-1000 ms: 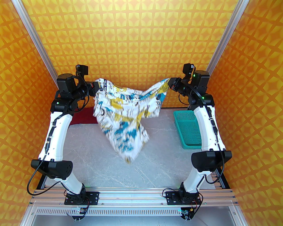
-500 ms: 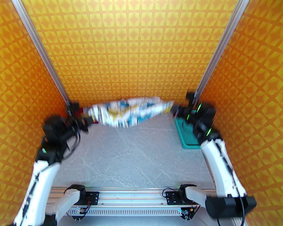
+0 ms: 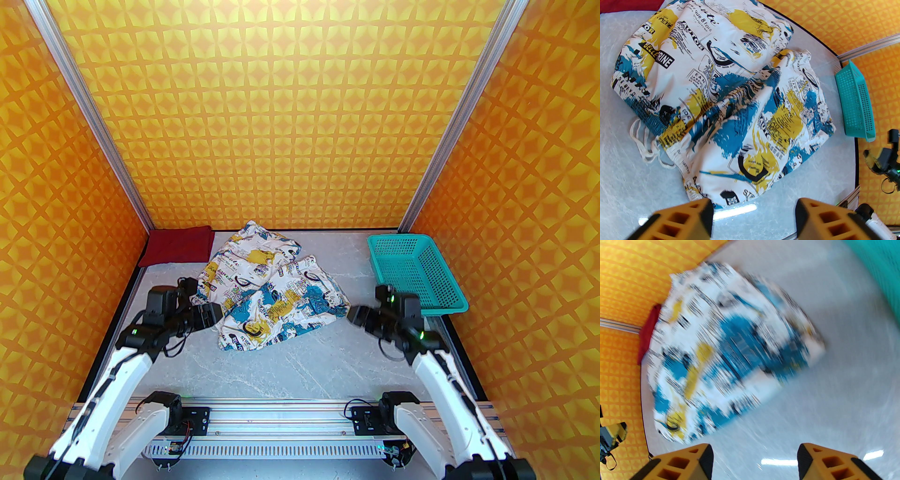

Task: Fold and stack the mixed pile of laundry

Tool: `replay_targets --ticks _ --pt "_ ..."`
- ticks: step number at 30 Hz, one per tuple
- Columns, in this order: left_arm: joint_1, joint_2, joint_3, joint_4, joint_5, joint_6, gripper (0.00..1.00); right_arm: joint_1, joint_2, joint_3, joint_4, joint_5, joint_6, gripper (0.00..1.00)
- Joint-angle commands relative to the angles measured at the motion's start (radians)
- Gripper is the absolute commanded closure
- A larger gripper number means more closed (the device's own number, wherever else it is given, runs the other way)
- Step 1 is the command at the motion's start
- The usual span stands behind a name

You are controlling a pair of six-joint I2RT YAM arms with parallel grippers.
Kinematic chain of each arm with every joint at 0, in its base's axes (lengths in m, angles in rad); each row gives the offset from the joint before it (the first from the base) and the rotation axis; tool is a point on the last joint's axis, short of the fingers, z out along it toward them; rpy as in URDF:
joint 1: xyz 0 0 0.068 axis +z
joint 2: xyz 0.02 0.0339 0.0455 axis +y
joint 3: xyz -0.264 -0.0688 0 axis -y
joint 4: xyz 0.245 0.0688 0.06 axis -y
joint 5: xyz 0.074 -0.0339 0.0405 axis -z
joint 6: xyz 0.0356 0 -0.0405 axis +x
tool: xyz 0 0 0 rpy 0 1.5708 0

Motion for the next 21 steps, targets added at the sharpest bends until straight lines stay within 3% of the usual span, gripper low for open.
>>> replay_targets --ticks 1,5,8,13,17,21 --pt "0.0 0.099 0.018 0.095 -0.027 -0.005 0.57 0.12 0.124 0.067 0.054 0.056 -0.027 0.38" --pt "0.005 0.323 0.065 0.252 -0.034 0.0 0.65 0.283 0.35 0.165 0.139 0.081 -0.035 0.4" --pt "0.025 0.498 0.147 0.302 -0.041 0.015 0.72 0.324 0.529 0.248 0.177 0.065 -0.034 0.44" --pt "0.037 0.717 0.29 0.349 -0.044 0.02 0.74 0.344 0.744 0.333 0.209 0.046 0.001 0.5" --pt "0.033 0.845 0.391 0.348 -0.043 0.024 0.74 0.344 0.797 0.28 0.217 0.078 0.037 0.55" --pt "0.033 0.916 0.43 0.338 -0.041 0.038 0.75 0.343 0.745 0.146 0.221 0.093 0.084 0.6"
